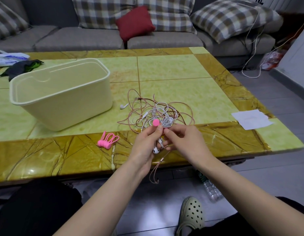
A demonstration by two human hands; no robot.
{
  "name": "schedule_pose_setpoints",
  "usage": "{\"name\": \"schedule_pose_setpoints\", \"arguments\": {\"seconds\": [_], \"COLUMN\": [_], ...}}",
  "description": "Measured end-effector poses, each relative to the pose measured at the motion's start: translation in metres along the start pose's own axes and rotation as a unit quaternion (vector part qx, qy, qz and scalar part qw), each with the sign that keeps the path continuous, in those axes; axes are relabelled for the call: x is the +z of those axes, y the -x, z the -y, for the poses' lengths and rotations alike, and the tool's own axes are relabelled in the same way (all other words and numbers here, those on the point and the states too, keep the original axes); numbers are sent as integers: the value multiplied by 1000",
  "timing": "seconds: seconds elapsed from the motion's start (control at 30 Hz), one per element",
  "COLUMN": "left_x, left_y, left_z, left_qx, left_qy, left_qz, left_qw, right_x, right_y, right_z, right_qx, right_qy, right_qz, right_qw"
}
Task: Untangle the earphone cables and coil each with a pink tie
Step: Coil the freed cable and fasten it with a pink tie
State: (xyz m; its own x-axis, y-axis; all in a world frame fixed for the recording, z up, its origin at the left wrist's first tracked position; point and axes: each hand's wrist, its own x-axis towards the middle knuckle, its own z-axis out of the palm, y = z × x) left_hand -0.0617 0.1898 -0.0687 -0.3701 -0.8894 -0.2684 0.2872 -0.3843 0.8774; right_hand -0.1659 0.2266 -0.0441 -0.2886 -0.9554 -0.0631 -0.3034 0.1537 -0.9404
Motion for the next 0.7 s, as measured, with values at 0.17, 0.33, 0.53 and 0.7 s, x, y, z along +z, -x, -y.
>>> {"name": "schedule_pose_setpoints", "arguments": {"seconds": [0.17,0.33,0.53,0.7], "left_x": [4,7,8,9], "left_y": [2,4,6,7], "left_z": [3,4,7,4], "left_qx": [46,38,1,-9], "left_qy": [-24,-11,-54,-90], "left_qz": [-75,-93,-103,-117], "left_qw": [996,995,993,989], "right_x": [-1,-5,-14,-17], "right_y": [3,6,18,16], "right_z": [-3,-5,0,0], "right_qx": [-170,-342,-365,-361], "right_qy": [203,420,566,582], "right_qz": [-46,-94,-27,-16], "right_qw": [963,835,739,728]}}
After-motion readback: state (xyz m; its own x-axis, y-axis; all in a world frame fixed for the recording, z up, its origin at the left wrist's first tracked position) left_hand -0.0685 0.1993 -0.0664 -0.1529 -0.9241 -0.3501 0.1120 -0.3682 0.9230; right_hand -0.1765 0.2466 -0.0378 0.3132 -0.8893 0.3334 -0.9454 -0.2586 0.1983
